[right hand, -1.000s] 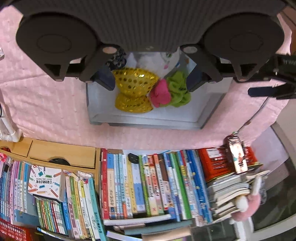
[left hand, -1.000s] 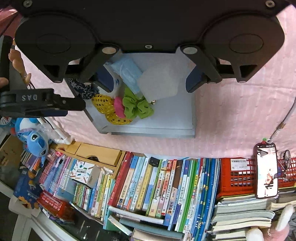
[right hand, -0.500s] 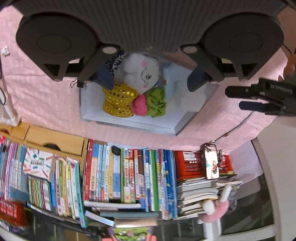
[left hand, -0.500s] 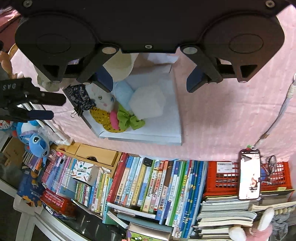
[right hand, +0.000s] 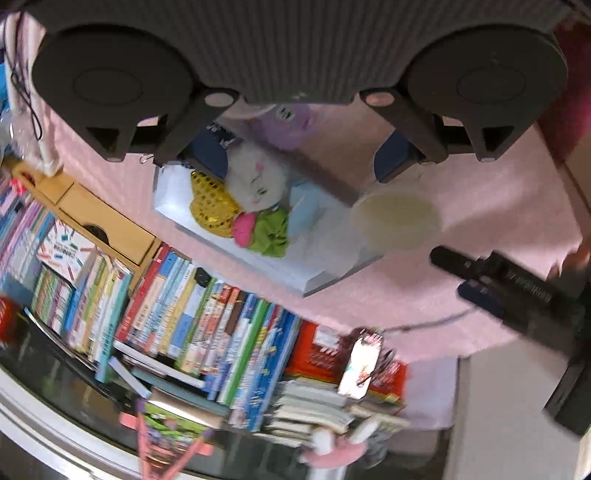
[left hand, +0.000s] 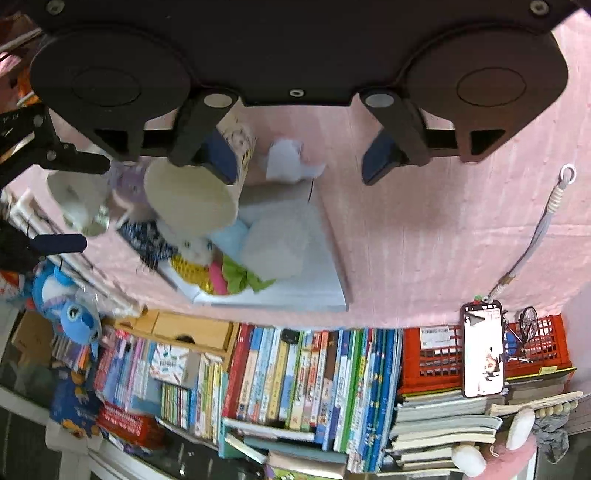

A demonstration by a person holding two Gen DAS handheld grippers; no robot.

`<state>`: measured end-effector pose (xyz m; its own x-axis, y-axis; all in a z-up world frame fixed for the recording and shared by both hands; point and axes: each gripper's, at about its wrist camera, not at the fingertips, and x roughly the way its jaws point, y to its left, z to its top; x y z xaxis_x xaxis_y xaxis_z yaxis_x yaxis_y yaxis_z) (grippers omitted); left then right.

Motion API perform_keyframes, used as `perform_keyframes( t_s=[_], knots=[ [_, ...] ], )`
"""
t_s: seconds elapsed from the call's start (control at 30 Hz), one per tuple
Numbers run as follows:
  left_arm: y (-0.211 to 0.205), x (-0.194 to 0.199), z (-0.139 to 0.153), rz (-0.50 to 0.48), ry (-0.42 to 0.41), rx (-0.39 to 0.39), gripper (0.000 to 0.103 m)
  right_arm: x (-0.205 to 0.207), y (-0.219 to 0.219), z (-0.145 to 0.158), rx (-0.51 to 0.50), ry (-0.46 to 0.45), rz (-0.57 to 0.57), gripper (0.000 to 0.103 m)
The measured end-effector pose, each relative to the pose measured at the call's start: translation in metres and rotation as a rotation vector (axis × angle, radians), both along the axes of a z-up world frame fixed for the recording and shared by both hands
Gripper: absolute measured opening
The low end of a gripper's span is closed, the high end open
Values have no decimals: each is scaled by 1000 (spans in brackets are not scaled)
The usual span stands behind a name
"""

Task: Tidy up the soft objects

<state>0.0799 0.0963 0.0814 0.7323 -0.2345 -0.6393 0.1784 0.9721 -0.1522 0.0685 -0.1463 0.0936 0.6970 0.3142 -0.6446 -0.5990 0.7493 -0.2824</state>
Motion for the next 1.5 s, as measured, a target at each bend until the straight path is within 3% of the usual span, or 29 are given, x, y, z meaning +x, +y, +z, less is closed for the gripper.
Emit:
perform_keyframes(
  t_s=[0.13,0.37,0.63,0.83,0.97,1.13,1.17,1.23,1.3,1.5],
  knots=[
    [-4,-3,-16,-30,17,-2,52,-23,18,-21,-137,-81,47,84],
    [-13,0,-36,-41,19,4,48,-47,42,-69,-352,-244,61,73],
    [-16,12,-50,-23,24,7,39,-37,48,-82,-392,-254,-7,56],
    [-15,18,-55,-13,19,-23,31,-27,55,-89,-485,-273,-34,51],
    [-13,21,-58,0,16,-42,22,-22,57,-91,-497,-248,-29,49],
    [-10,22,-59,2,12,-61,20,-16,61,-93,-511,-248,-35,43],
    [-10,21,-59,3,9,-58,19,-13,61,-93,-512,-247,-39,41],
    [-9,19,-59,8,3,-51,18,-9,61,-94,-509,-239,-44,17],
    [-7,17,-58,12,2,-52,18,-7,61,-94,-499,-225,-43,10],
    [-3,3,-54,25,-9,-41,18,-16,60,-89,-435,-187,-6,3]
  ],
)
